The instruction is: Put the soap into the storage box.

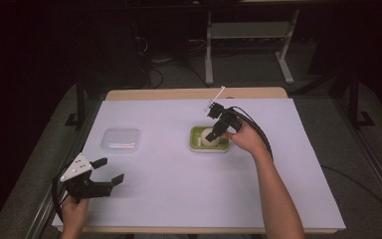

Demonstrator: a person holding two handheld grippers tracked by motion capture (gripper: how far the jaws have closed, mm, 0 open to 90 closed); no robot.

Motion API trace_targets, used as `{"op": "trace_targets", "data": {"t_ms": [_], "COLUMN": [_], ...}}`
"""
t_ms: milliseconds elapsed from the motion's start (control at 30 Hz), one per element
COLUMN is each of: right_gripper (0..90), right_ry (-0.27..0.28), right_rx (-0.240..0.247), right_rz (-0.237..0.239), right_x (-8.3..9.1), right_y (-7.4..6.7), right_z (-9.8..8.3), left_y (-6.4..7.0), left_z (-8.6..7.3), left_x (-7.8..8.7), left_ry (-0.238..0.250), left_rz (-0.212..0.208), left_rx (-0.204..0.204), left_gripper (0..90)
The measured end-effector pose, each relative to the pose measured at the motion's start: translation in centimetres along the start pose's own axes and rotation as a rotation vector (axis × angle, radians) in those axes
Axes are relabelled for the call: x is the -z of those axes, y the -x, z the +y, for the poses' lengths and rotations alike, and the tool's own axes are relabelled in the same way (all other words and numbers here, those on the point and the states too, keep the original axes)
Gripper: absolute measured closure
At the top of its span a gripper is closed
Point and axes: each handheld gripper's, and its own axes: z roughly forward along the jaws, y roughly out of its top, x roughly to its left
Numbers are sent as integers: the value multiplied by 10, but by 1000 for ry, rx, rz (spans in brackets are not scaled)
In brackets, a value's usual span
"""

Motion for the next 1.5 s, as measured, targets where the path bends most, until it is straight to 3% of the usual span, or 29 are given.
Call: {"op": "trace_targets", "data": {"t_ms": [700, 1067, 1500], "right_gripper": [305, 302, 285], "right_ry": [4, 45, 89], "right_rx": [6, 3, -32], "right_rz": [21, 27, 19], "right_x": [18, 25, 37], "right_y": [-11, -15, -18], "right_z": [-12, -32, -60], "left_y": [1, 2, 2], "left_z": [0, 1, 1], "left_x": [0, -1, -1], "left_ry": [-2, 0, -4], "left_rz": [-4, -6, -4], "left_rx": [-8, -4, -10], "left_gripper": [132, 132, 132]}}
